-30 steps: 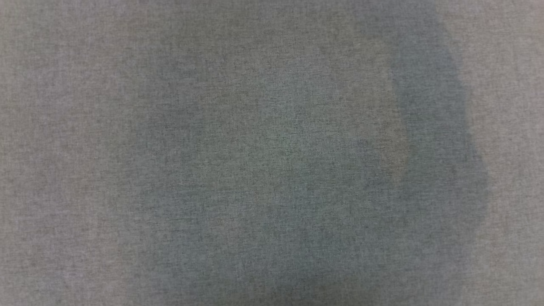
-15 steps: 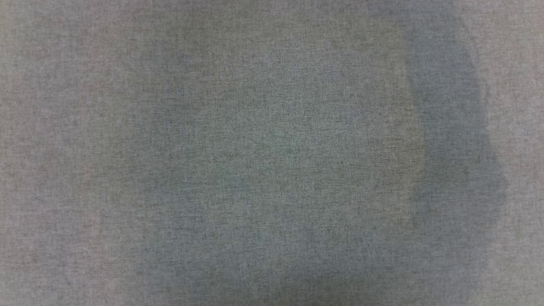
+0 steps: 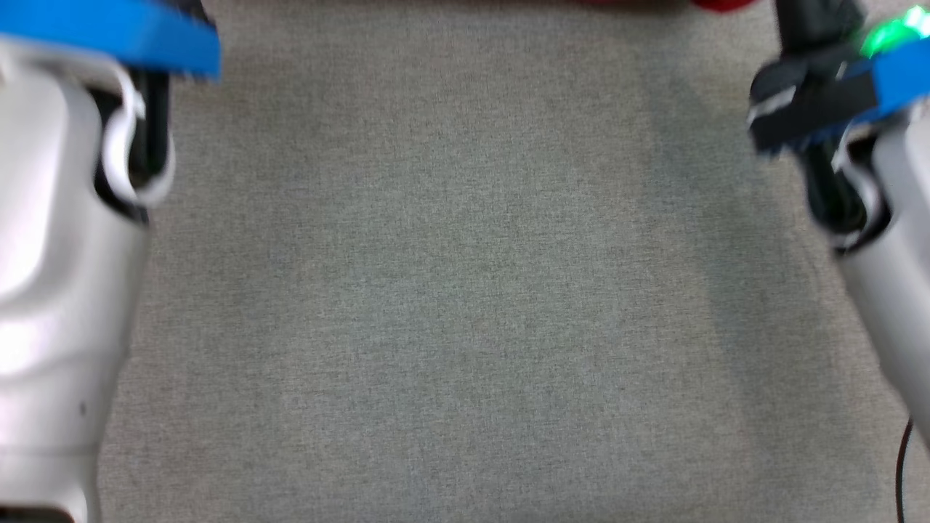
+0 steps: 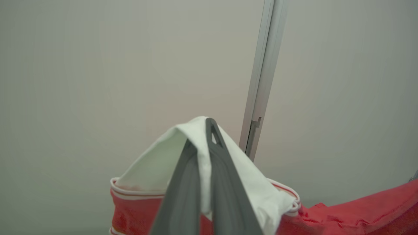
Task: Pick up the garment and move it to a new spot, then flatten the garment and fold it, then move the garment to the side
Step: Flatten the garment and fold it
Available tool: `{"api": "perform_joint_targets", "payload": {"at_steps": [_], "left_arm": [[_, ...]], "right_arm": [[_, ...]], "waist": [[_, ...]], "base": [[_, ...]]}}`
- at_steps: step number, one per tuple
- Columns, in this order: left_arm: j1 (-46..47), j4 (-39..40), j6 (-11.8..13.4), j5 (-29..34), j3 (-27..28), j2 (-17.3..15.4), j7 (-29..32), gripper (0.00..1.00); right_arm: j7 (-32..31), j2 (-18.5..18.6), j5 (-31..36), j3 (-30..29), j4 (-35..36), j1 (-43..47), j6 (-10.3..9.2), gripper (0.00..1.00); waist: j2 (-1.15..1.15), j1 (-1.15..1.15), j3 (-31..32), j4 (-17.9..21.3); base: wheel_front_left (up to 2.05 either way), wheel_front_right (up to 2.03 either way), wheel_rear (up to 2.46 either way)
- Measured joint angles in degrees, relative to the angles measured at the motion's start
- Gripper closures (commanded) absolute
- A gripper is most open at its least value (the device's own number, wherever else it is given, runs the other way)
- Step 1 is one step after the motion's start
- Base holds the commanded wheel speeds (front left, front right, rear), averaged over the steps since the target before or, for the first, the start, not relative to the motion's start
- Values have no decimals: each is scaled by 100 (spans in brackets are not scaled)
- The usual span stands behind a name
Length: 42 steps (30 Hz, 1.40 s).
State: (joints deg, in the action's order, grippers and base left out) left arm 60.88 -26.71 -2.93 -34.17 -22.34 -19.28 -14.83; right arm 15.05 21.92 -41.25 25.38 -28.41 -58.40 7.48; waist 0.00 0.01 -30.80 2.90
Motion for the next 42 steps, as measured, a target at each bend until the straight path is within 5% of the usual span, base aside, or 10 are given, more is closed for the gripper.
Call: {"api": "perform_joint_targets", "payload": {"at_steps": [11,22,42], "left_arm": [[-2870,1647,666,-300,192,-25,-15,100],[-5182,2262,981,-378,309,160,-16,100],[-7045,2795,1199,-519,344,178,4,100]], "right_arm": [[-1,-16,86,8,917,2429,0,100],[-1,19,37,24,973,3961,0,100],[-536,76,165,-686,2001,6372,0,100]], "waist": [[0,1,566,-49],[0,1,1389,-156],[0,0,2186,-268]], "base": [[0,0,0],[0,0,0],[0,0,0]]}}
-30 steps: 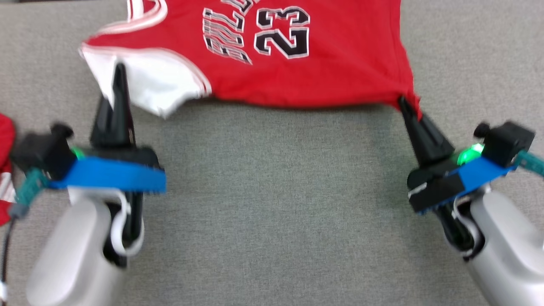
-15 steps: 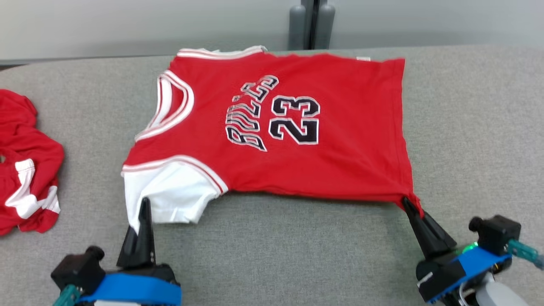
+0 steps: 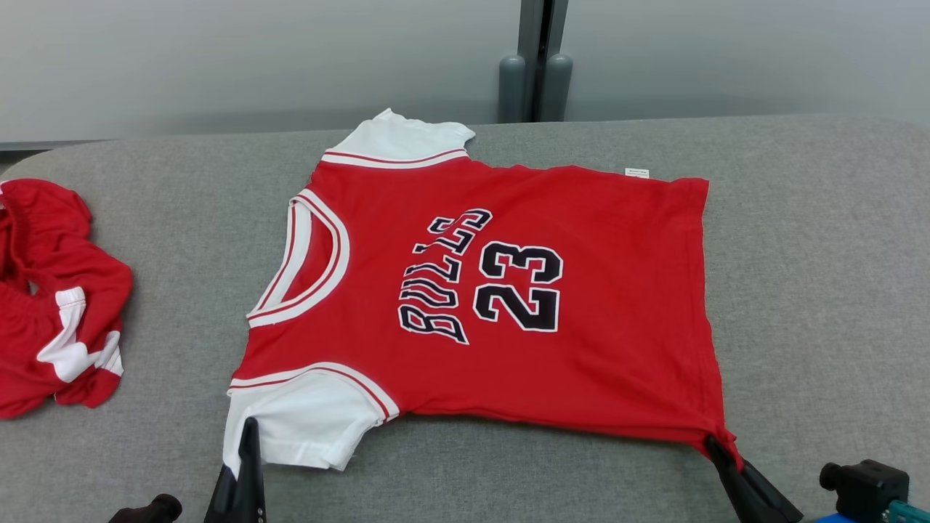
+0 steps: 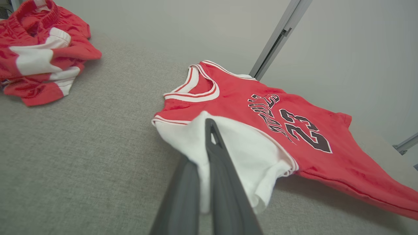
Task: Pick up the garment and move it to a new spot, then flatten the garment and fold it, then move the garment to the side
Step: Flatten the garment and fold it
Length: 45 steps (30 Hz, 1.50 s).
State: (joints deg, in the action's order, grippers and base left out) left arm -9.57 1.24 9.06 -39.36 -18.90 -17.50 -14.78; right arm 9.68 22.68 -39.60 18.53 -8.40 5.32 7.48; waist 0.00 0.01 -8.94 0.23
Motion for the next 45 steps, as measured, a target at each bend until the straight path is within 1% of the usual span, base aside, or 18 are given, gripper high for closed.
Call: {"api": "perform_joint_targets", "payload": {"at_steps": [4,7,12,14,21,27,30,31,34,35,36,37,45], "left_arm": [[-4,10,-5,-10,-20,-1,9,100],[85,8,-56,-8,-45,-26,57,100],[402,-19,-186,-41,-48,-74,134,100],[527,-69,-242,-44,-47,-148,207,100],[1073,-263,-414,12,-70,-365,424,100],[1745,-533,-575,71,-107,-459,623,100],[2234,-825,-702,112,-141,-505,727,100],[2234,-825,-702,112,-141,-505,727,100],[2748,-1226,-834,159,-191,-536,826,100],[2748,-1226,-834,159,-191,-536,826,100],[3020,-1448,-907,182,-199,-543,840,100],[3150,-1570,-921,197,-209,-544,860,100],[3847,-2441,-1183,300,-345,-491,815,100]], "right_arm": [[-233,-56,125,-46,156,36,0,100],[-336,-108,172,-40,221,-16,0,100],[-466,-178,210,13,259,-92,0,100],[-491,-182,210,37,258,-163,0,100],[-626,-197,107,121,211,-539,0,100],[-666,-192,-30,196,70,-934,0,100],[-658,-191,-99,222,-48,-1221,0,100],[-658,-191,-99,222,-48,-1221,0,100],[-602,-205,-134,250,-201,-1548,0,100],[-602,-205,-134,250,-201,-1548,0,100],[-560,-231,-131,261,-280,-1691,0,100],[-538,-240,-129,272,-323,-1751,0,100],[-353,-349,-51,377,-582,-2119,0,100]], "waist": [[0,0,45,64],[0,-1,64,98],[0,-1,61,112],[0,-1,42,126],[0,-1,-131,221],[0,-1,-376,282],[0,-2,-584,343],[0,-2,-584,343],[0,-2,-812,407],[0,-2,-812,407],[0,-2,-912,427],[0,-2,-959,436],[0,-2,-1166,484]], "base": [[0,0,0],[0,0,0],[0,0,0],[0,0,0],[0,0,0],[0,0,0],[0,0,0],[0,0,0],[0,0,0],[0,0,0],[0,0,0],[0,0,0],[0,0,0]]}}
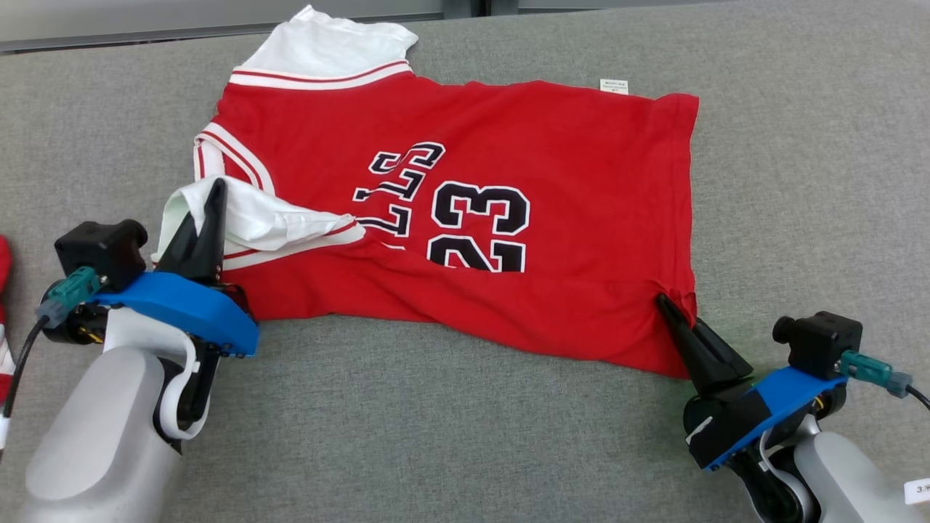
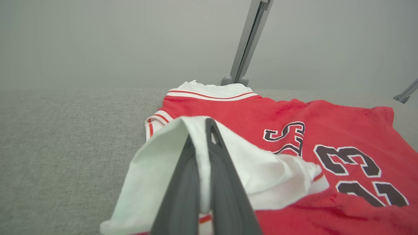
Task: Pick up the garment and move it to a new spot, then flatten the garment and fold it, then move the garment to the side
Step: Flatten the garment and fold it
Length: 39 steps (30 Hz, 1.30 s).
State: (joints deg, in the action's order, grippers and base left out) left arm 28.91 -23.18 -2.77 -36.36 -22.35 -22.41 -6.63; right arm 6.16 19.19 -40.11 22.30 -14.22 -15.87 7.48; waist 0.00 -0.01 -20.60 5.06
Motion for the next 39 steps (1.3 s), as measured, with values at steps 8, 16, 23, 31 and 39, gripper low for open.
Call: {"api": "perform_joint_targets", "payload": {"at_steps": [8,16,23,31,39], "left_arm": [[170,-597,-77,69,-69,171,-444,0],[-277,-556,49,68,82,105,-690,0],[-727,-563,152,48,70,-53,-606,0],[-870,-792,224,14,-9,-102,-452,0],[-832,-1223,174,-47,-56,-88,-328,0]], "right_arm": [[258,40,142,-85,-105,151,0,0],[240,62,394,-545,143,818,0,0],[37,-130,590,-797,237,1088,0,0],[-137,-386,743,-783,2,1055,0,0],[-127,-578,859,-731,-318,850,0,0]], "waist": [[0,0,234,-49],[0,1,516,-76],[0,1,548,-80],[0,1,470,-48],[0,1,347,-21]], "base": [[0,0,0],[0,0,0],[0,0,0],[0,0,0],[0,0,0]]}}
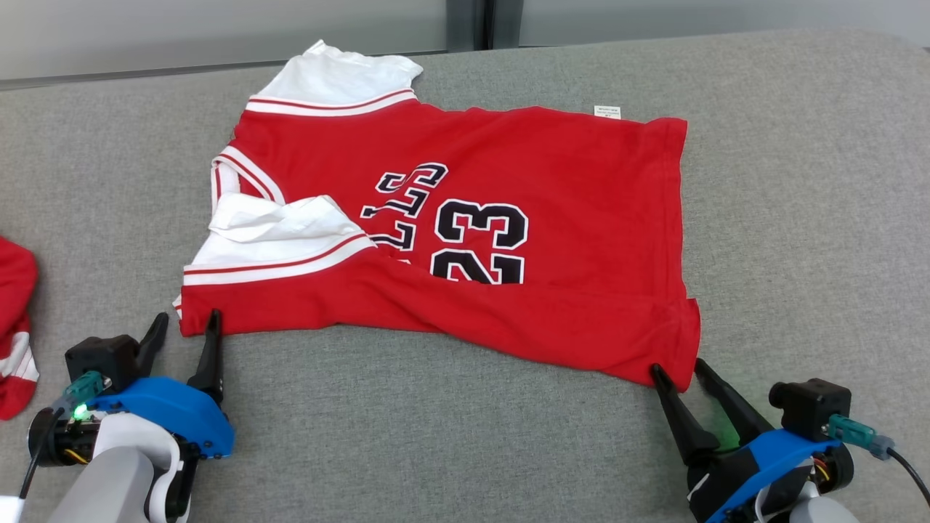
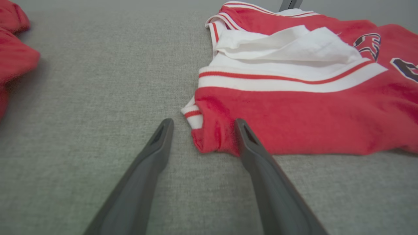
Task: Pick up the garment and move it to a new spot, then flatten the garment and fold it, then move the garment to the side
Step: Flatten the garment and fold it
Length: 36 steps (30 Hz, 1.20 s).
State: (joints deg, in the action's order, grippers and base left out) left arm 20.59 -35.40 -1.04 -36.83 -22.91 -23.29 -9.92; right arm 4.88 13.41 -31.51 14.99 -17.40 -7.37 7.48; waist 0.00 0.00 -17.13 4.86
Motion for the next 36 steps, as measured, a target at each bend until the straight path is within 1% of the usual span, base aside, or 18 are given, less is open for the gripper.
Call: {"api": "perform_joint_targets", "payload": {"at_steps": [2,3,4,5,6,7,8,9,16,21,27,36], "left_arm": [[30,-48,-13,-11,-8,16,29,0],[99,-156,-91,-52,-33,34,102,0],[99,-156,-91,-52,-33,34,102,0],[125,-202,-110,-66,-36,41,115,0],[162,-246,-142,-93,-45,63,133,45],[223,-327,-164,-103,-57,101,134,74],[223,-327,-164,-103,-57,101,134,98],[242,-366,-196,-114,-63,118,134,100],[296,-553,-336,-188,-146,241,4,100],[53,-324,-331,-249,-152,372,-189,100],[-560,186,-191,-296,-176,477,-303,100],[-1747,1159,225,-402,-207,524,-331,100]], "right_arm": [[18,-20,0,15,-34,-23,0,0],[23,-41,3,53,-98,-80,0,0],[23,-41,3,53,-98,-80,0,0],[29,-55,2,71,-132,-104,0,41],[56,-70,-13,94,-155,-135,0,66],[82,-98,-45,126,-196,-202,0,98],[82,-98,-45,126,-196,-202,0,100],[101,-108,-74,144,-220,-218,0,100],[335,-132,-254,152,-403,-320,0,100],[427,-3,-357,1,-477,-259,0,100],[371,186,-488,-232,-354,142,0,100],[-13,352,-467,-598,232,1054,0,100]], "waist": [[0,0,-11,0],[0,0,-34,1],[0,0,-34,1],[0,0,-45,1],[0,0,-52,-1],[0,1,-58,-6],[0,1,-58,-6],[0,0,-54,-8],[0,0,133,-47],[0,0,434,-115],[0,1,828,-224],[0,1,1214,-394]], "base": [[0,0,0],[0,0,0],[0,0,0],[0,0,0],[0,0,0],[0,0,0],[0,0,0],[0,0,0],[0,0,0],[0,0,0],[0,0,0],[0,0,0]]}}
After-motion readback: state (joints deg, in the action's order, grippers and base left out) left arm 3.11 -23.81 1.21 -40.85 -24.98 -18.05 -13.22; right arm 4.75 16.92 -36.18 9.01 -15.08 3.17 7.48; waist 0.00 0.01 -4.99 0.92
